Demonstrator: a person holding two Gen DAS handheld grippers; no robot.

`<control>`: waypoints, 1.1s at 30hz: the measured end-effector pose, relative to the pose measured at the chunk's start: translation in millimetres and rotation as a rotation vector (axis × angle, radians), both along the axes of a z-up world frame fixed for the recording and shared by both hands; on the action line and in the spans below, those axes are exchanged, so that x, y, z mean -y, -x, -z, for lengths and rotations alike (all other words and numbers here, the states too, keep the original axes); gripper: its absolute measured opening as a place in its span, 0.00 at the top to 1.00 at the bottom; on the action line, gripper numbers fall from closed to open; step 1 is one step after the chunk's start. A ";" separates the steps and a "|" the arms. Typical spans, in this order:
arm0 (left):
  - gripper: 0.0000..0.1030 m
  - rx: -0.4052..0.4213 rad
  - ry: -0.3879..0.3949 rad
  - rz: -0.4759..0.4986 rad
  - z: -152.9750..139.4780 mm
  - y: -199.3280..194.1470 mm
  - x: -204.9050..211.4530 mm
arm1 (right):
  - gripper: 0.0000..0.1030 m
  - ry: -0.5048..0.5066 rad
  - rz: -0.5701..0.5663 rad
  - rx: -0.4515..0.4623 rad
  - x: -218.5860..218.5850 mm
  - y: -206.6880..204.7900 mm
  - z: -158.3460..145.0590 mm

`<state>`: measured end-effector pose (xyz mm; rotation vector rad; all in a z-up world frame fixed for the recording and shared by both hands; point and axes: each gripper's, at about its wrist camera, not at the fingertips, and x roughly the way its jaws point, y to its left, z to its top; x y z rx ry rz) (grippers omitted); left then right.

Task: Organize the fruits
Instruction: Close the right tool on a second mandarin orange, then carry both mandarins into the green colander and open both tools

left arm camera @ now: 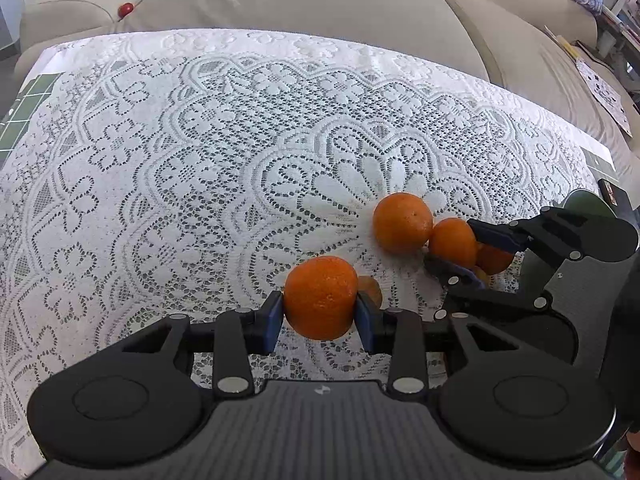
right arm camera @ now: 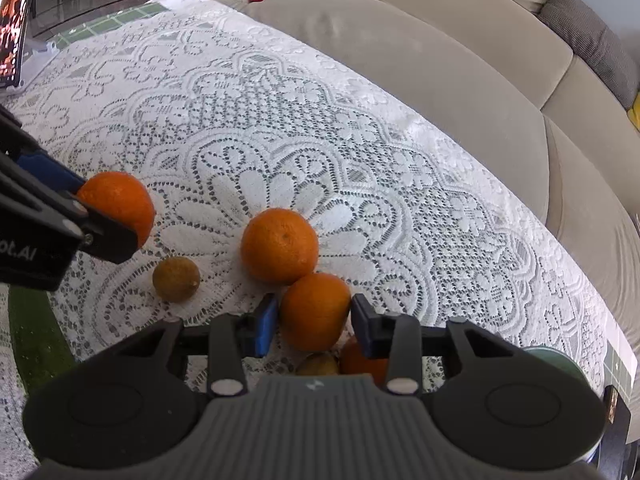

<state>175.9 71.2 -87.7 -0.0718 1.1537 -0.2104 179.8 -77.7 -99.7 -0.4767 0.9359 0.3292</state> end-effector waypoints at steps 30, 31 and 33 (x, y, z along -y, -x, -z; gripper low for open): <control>0.59 0.114 0.081 0.285 -88.4 48.1 139.9 | 0.64 -0.200 0.122 -0.020 136.4 70.1 -100.6; 0.59 0.109 0.086 0.298 -87.6 47.6 147.3 | 0.64 -0.194 0.123 -0.024 141.5 70.1 -100.3; 0.59 0.098 0.087 0.324 -85.6 46.2 160.6 | 0.64 -0.183 0.125 -0.033 151.3 71.1 -98.4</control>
